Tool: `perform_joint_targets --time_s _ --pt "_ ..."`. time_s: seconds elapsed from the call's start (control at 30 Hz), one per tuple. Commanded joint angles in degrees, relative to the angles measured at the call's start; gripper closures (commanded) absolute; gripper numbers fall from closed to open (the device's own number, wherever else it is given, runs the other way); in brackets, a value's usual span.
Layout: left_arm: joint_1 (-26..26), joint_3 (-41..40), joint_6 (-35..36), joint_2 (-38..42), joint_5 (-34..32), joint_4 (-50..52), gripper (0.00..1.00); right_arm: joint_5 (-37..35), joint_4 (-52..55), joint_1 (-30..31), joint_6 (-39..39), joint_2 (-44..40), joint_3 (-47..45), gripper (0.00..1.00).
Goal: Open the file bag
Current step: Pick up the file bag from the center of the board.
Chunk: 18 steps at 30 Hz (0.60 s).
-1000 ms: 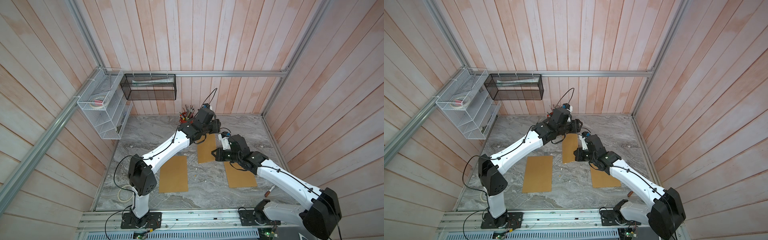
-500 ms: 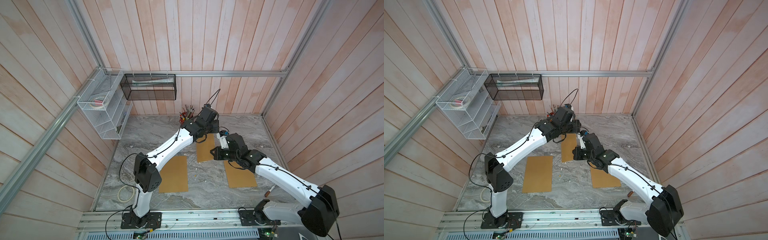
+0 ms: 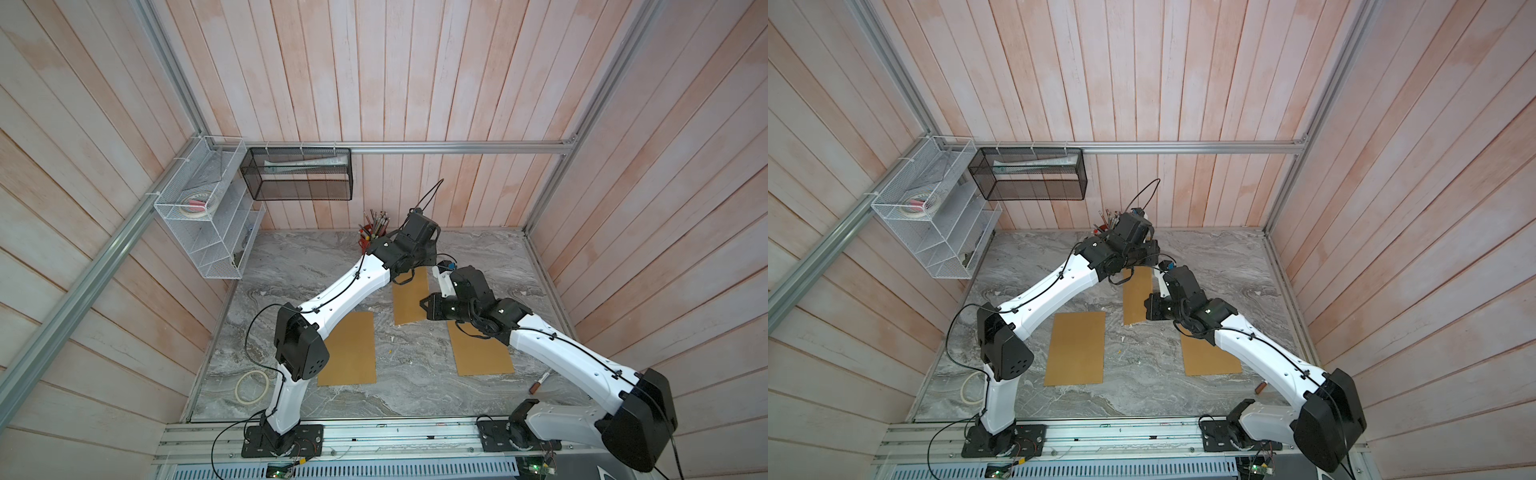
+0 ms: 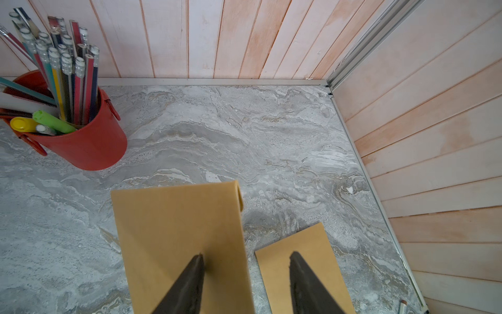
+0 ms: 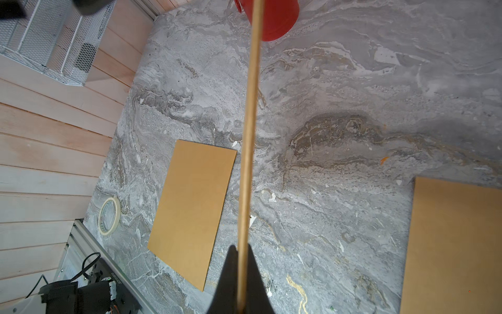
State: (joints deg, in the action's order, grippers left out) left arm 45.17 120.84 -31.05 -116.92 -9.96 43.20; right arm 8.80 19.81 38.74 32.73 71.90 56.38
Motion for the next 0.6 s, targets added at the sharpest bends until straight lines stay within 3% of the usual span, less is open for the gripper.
perform_joint_targets --time_s 0.0,0.3,0.57 --pt "0.27 2.01 1.15 -1.55 -0.72 2.32 0.48 -1.04 -0.83 0.62 -1.49 0.94 3.00 1.00" --pt "0.27 3.20 1.31 -2.19 -0.67 3.04 0.64 -1.67 -0.83 0.97 -1.79 2.10 4.14 1.00" --pt "0.27 3.75 1.60 -2.42 -0.85 3.46 0.72 -2.12 -0.65 1.11 -1.79 2.19 4.52 1.00"
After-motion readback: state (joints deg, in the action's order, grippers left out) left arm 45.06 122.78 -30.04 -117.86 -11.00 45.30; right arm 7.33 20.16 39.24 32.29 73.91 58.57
